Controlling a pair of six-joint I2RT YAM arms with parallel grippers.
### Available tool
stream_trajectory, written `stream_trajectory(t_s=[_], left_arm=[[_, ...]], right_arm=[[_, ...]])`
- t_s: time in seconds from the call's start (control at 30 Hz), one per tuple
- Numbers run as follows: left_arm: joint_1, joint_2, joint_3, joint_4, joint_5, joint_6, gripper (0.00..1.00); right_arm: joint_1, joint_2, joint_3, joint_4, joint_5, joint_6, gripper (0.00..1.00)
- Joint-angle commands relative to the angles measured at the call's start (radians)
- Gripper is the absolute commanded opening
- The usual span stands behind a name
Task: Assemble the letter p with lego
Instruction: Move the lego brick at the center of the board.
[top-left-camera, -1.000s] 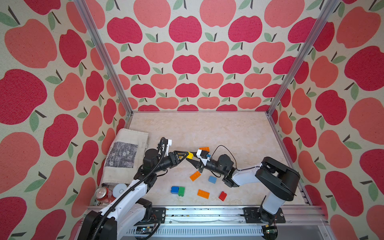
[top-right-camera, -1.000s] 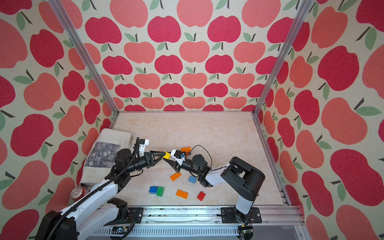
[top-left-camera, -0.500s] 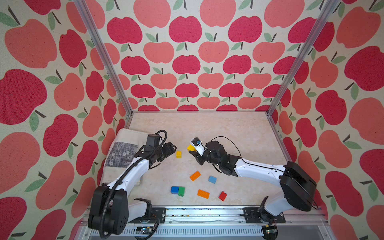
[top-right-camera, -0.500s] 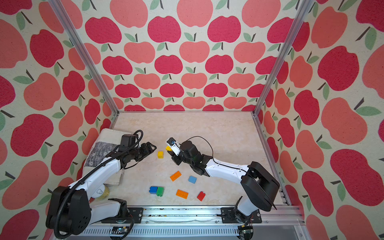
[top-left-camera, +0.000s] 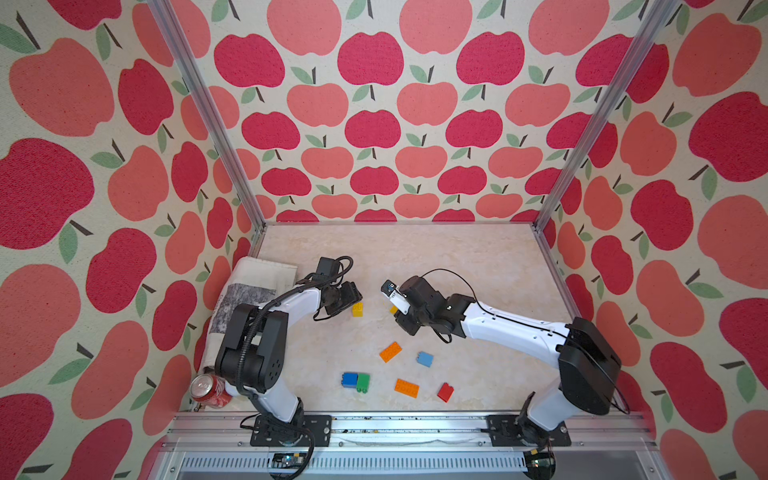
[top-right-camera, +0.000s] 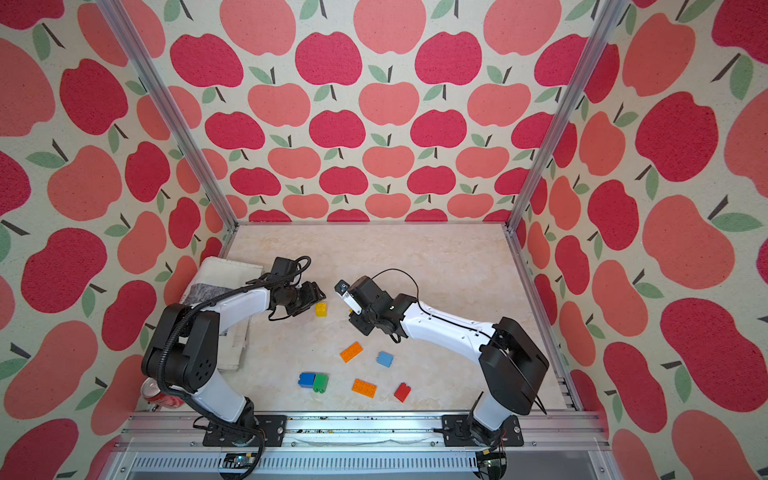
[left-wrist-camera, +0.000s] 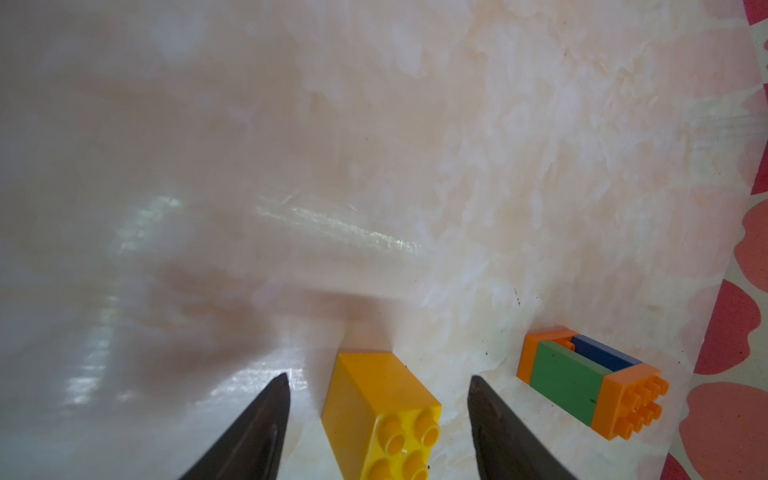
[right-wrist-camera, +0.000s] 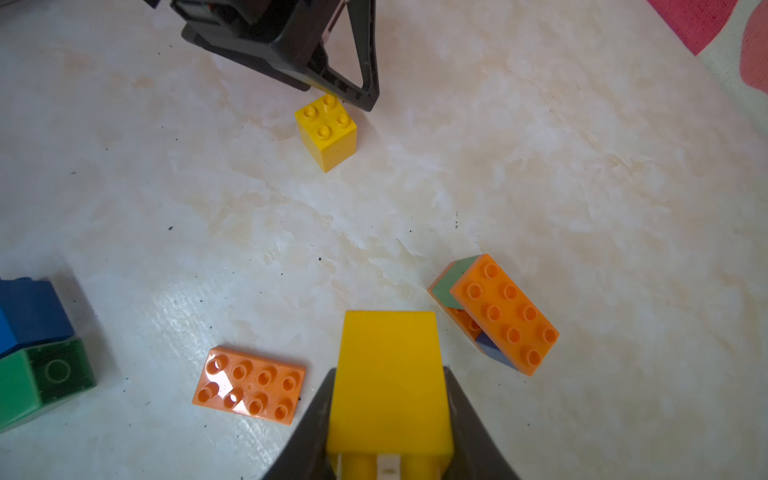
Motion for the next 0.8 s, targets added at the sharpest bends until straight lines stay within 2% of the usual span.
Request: stream_trajectory(t_s=[0.0, 0.37, 0.6, 0.77], left_arm=[[-0.037, 0.030, 0.043, -0.035, -0.038, 0.004, 0.64], [-0.180, 0.008, 0.012, -0.047, -0.121, -0.091, 0.55], [-0.241, -0.040, -0.047, 0.008, -0.128, -0.147, 0.51], [-0.254, -0.024, -0.057, 0.033, -0.120, -0.149, 0.49]], right_arm=[[-0.003, -0.001, 0.038, -0.104, 0.035, 0.014, 0.00], [-0.003, -0.002, 0.050, -0.151, 0.063, -0.008, 0.00], [-0.005, 0.043, 0.090, -0.182, 0.043, -0.035, 0.00], [-0.006, 0.096, 0.142, -0.218, 0.020, -0.087, 0.00]])
